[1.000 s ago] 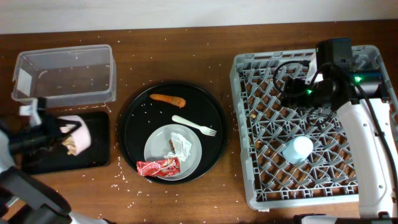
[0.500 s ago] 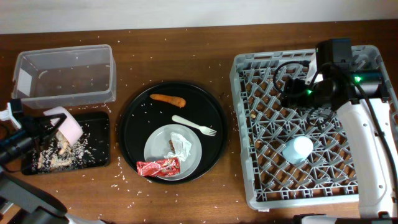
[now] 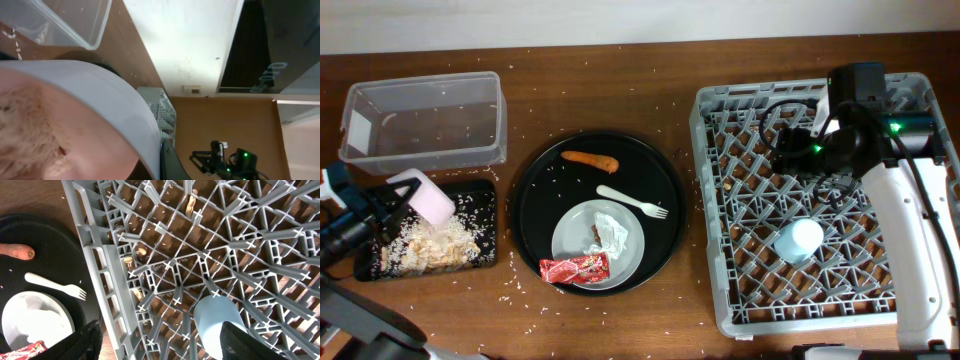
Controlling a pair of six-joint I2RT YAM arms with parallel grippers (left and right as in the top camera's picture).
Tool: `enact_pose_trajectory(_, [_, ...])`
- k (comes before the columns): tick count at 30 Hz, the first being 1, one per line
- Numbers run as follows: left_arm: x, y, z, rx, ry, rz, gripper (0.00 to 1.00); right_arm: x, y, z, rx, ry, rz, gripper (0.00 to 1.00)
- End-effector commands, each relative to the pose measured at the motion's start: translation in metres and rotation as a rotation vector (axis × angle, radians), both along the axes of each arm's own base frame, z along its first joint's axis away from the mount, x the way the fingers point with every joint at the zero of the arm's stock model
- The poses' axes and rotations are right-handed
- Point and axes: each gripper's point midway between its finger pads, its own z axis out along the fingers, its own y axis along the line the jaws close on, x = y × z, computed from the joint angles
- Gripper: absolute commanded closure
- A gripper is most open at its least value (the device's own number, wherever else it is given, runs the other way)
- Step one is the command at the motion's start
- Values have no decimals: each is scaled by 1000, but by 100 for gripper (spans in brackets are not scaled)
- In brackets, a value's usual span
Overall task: Sort waste into correct bins and load items into the dishwasher rack
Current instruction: 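Tip the white bowl to dump scraps onto the flat black tray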
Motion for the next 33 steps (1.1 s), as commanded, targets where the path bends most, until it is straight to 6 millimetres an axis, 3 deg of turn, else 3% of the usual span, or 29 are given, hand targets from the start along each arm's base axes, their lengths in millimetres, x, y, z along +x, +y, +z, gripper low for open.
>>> enact_pose_trajectory(1, [-1,1,12,9,-42,16,100,-1,-3,6,-16,-18,0,26])
enact_pose_trajectory(3, [0,5,7,57,-48,13,100,-2,-5,5,-23,-13,-3,26])
enact_pose_trajectory(8, [2,19,-28,171,39,-4,100,-2,-5,5,-23,-14,-2,26])
enact_pose_trajectory(10, [5,19,-42,87,52,-2,100,-2,-5,5,-24,-14,-3,26])
enact_pose_trajectory(13, [10,13,-47,-120,-2,31,100,-2,-6,5,-30,-12,-5,26])
enact_pose_trajectory(16, [11,16,-67,-112,26,28,100,-2,-6,5,-30,-13,-5,26])
enact_pose_trajectory(22, [10,9,-39,-321,-22,83,100,-3,-6,5,-30,-8,-5,26])
enact_pose_trajectory(33, [2,-2,-30,-355,12,81,100,-4,-6,4,-30,-5,-5,26])
